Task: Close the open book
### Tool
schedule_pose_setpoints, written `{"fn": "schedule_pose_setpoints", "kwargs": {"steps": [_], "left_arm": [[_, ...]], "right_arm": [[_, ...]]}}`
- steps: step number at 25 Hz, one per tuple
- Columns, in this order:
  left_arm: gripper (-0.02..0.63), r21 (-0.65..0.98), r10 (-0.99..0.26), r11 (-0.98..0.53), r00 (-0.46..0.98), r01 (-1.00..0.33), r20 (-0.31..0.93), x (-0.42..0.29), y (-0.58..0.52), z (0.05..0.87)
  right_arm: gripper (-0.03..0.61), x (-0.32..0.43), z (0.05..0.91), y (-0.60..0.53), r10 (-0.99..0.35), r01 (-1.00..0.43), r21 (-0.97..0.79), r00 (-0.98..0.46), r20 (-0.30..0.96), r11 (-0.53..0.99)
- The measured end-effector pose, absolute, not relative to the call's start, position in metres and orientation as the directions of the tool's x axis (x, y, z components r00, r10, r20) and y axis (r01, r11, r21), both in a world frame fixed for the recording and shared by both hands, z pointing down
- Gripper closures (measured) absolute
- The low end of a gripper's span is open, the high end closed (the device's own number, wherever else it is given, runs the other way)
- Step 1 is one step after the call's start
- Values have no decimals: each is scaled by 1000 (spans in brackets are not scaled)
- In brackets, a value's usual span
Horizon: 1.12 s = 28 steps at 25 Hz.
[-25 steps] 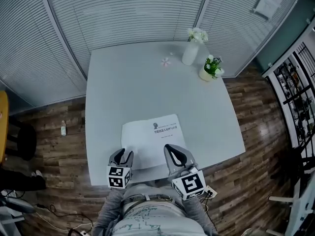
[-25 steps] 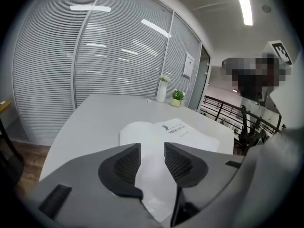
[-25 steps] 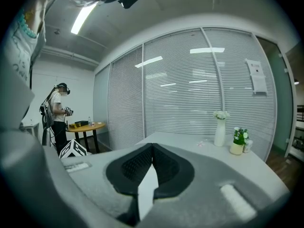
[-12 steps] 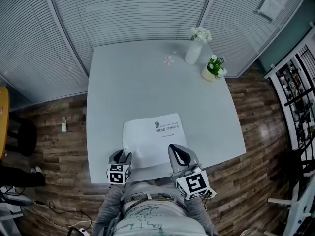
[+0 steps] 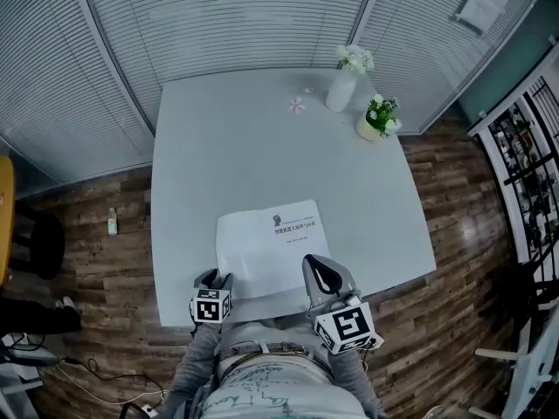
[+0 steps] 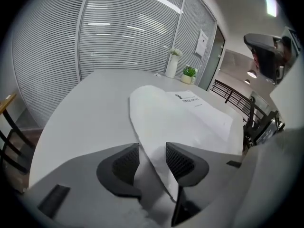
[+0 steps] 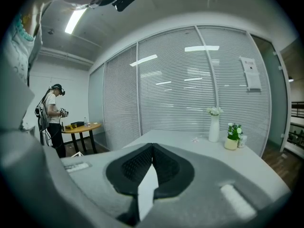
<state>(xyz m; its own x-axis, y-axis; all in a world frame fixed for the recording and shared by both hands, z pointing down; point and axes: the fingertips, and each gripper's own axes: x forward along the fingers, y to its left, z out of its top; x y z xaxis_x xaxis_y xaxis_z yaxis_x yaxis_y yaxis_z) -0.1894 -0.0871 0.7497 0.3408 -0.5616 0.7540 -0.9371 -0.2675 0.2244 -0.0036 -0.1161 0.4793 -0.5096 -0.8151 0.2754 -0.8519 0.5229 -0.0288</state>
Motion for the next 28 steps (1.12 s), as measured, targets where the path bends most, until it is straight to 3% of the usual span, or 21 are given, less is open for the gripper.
{"fn": "schedule_pose_setpoints", "kwargs": {"steps": [5,8,16,28], "left_arm": [[446,208,-547,-296,344,-932,763,-185,-87,750],[497,230,-535,-317,373,-920,758,-177,-87,750],[560,304,-535,-297,422,-905,732,-166,-92,745],[577,322,-593,-308,445,-895,671,-146,-109,721]], "right_arm": [[577,3,478,-118,-825,-861,-31,-495,270,507],[577,7,478,-118,-832,-867,-32,-487,266,497],[577,16,479,-121,-837,-874,-49,-478,266,484],[577,31,479,-130,-831,-868,-60,-489,265,492]]}}
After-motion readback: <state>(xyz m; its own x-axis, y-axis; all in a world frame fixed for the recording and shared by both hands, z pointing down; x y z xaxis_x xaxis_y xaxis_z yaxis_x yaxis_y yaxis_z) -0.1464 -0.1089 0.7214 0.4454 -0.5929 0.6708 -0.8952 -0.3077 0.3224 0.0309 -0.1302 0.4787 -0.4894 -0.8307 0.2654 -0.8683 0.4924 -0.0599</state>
